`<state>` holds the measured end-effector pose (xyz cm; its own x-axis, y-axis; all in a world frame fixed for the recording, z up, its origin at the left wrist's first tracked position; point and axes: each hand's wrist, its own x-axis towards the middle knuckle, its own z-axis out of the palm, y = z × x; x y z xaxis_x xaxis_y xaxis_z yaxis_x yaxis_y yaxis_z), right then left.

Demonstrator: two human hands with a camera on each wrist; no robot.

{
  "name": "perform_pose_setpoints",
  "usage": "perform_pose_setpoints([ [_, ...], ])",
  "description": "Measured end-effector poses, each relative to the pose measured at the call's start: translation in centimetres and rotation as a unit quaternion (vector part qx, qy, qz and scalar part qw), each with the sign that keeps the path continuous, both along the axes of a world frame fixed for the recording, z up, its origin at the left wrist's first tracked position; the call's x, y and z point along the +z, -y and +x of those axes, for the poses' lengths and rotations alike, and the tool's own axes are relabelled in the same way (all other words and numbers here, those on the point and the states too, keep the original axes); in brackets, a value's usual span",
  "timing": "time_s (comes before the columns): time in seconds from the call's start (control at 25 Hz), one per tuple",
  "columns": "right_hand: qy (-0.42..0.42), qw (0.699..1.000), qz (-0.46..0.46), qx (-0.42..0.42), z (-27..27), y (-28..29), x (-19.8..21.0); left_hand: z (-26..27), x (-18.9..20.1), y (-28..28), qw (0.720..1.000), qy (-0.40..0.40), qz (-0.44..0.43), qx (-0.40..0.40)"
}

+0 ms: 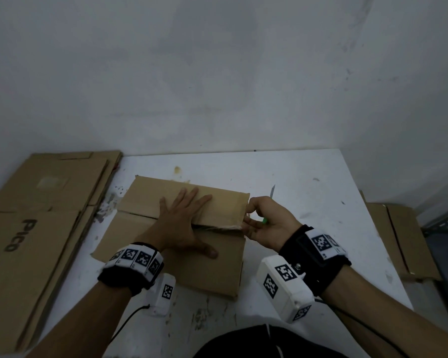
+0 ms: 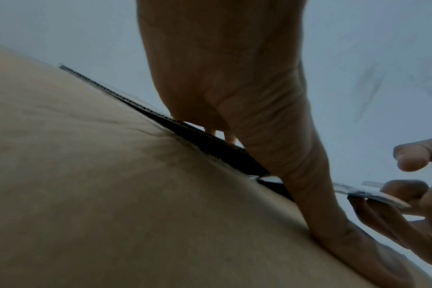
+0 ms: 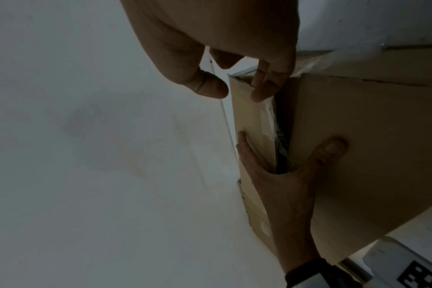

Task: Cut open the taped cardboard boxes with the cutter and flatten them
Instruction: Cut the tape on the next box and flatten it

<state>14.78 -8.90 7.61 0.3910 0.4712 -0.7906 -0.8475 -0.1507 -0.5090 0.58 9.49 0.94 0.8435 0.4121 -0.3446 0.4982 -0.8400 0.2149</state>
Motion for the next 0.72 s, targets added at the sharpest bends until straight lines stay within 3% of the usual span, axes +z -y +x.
perform_pose_setpoints([
  [0.48, 0.003, 1.000, -0.001, 0.002, 0.7, 0.0, 0.1, 0.6, 0.2, -0.2, 1.000, -0.022, 0.004, -0.004],
  [0.72, 0.074, 0.994, 0.007, 0.075, 2.1, 1.6, -1.7, 1.4, 1.1, -0.7, 0.999, -0.025, -0.038, 0.000],
])
